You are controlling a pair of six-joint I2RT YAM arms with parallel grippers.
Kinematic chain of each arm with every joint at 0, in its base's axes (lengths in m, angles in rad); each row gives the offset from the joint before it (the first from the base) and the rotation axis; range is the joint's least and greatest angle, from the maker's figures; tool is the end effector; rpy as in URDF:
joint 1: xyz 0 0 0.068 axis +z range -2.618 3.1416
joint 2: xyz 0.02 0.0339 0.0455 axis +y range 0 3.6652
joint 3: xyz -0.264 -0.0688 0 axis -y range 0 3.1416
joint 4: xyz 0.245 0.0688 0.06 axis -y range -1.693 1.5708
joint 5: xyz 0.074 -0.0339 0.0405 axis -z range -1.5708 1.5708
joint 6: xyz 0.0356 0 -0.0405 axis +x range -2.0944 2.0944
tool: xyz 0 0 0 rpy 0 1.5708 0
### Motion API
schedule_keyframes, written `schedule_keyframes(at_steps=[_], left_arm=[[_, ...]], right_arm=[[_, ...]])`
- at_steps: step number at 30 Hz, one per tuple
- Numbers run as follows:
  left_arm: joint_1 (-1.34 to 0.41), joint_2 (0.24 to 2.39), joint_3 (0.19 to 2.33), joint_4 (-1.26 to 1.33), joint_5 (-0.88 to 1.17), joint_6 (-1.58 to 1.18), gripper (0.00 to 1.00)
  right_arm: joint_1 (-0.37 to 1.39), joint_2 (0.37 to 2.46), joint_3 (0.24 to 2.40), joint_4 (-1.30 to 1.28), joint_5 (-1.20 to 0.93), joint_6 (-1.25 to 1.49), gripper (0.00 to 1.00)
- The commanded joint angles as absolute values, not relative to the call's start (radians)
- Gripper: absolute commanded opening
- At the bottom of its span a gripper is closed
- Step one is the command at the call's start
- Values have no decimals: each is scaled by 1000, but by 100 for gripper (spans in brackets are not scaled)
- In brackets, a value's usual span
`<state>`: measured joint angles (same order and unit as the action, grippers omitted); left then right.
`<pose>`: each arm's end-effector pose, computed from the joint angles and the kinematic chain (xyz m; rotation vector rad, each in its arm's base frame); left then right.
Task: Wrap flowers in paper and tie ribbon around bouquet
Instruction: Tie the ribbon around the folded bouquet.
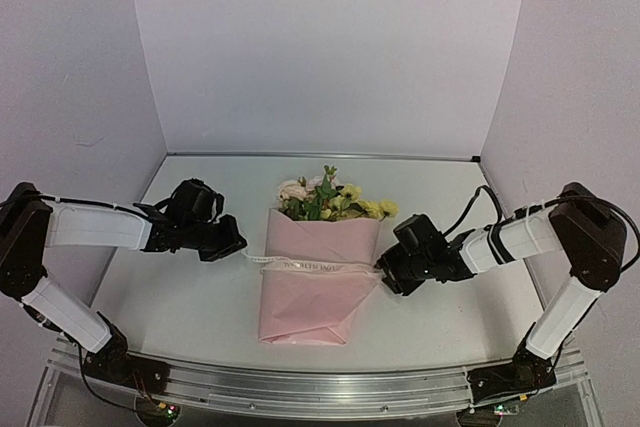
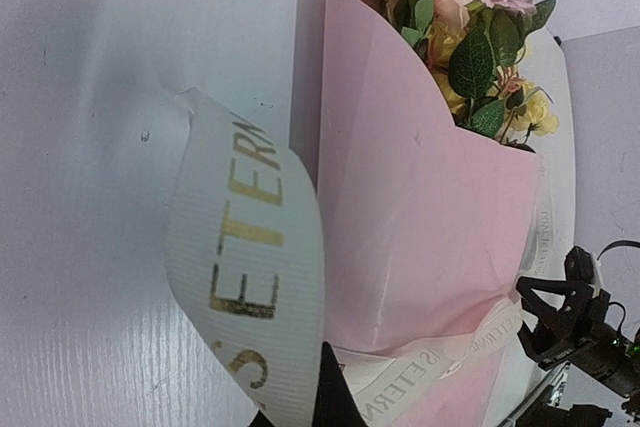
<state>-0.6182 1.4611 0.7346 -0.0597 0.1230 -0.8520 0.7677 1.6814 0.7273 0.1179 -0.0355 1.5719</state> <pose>0.2349 -0.1724 0.1806 -0.2299 2.5080 -0.8136 0.2245 0.2184 0.1294 1.0471 2.5096 0.9821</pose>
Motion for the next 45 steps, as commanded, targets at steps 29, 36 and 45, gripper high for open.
schedule_keyframes(at_steps=[29,36,45], left_arm=[[-615,1398,736,-52,78,-859,0],[-615,1389,724,-47,61,-877,0],[-614,1382,716,-53,51,-882,0]], right_arm=[[768,1734,591,307,-64,1882,28],[759,1698,570,304,-32,1855,22],[756,1644,607,228,-1,1779,18]])
